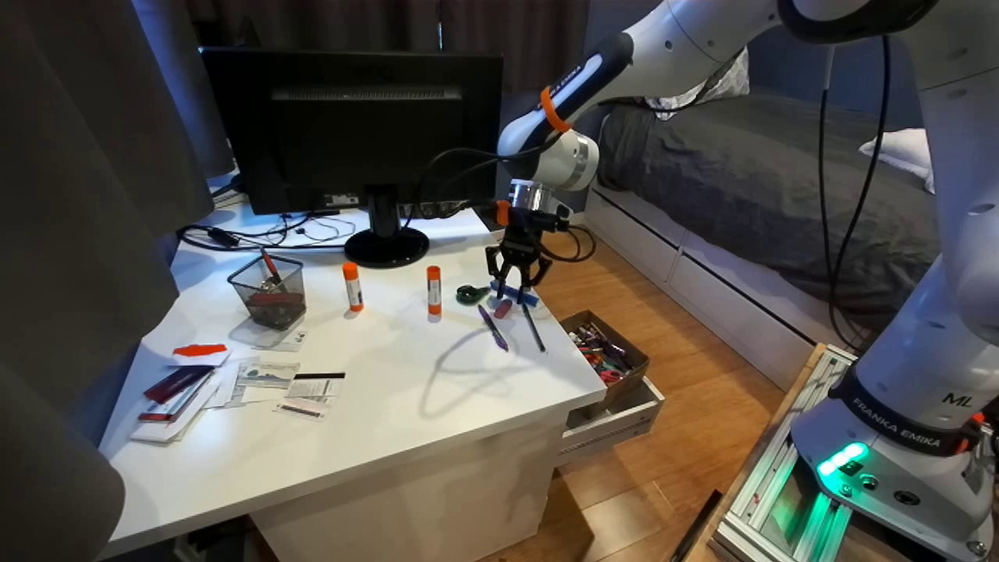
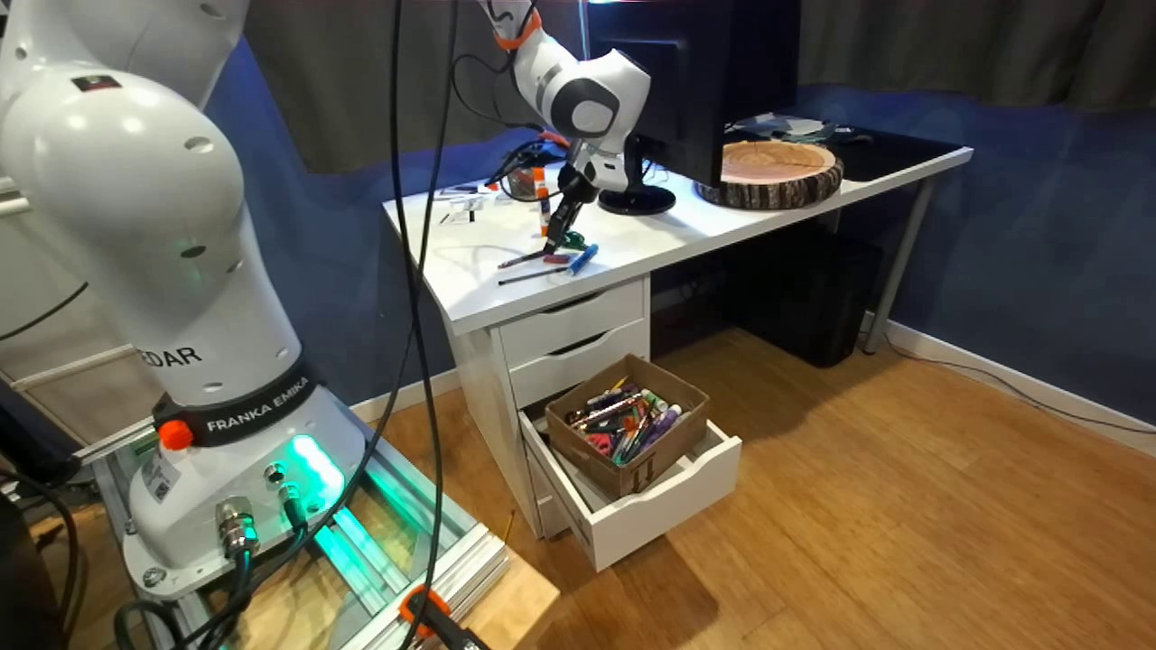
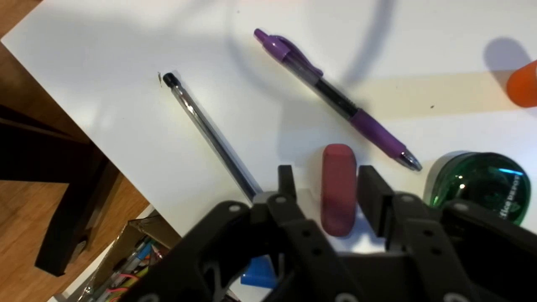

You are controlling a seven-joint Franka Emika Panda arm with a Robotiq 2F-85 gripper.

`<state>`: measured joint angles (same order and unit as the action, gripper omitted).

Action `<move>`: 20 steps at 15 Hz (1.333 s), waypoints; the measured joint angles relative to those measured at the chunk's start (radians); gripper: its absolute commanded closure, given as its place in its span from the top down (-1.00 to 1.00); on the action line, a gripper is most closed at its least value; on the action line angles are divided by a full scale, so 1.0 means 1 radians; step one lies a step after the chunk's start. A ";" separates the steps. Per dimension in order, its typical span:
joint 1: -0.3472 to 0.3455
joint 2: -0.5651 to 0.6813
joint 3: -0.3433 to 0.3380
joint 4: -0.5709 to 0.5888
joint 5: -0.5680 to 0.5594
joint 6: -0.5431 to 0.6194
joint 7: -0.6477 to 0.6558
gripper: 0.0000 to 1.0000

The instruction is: Put the eraser inside the box

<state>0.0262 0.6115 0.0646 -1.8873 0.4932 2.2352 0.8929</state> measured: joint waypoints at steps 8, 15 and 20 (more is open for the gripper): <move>0.005 0.018 0.000 0.000 0.009 0.001 0.001 0.85; 0.005 0.049 -0.002 0.008 0.009 0.001 0.003 0.38; 0.004 0.059 -0.004 0.017 0.012 0.001 0.009 -0.43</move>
<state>0.0304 0.6704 0.0606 -1.8700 0.5048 2.2360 0.9021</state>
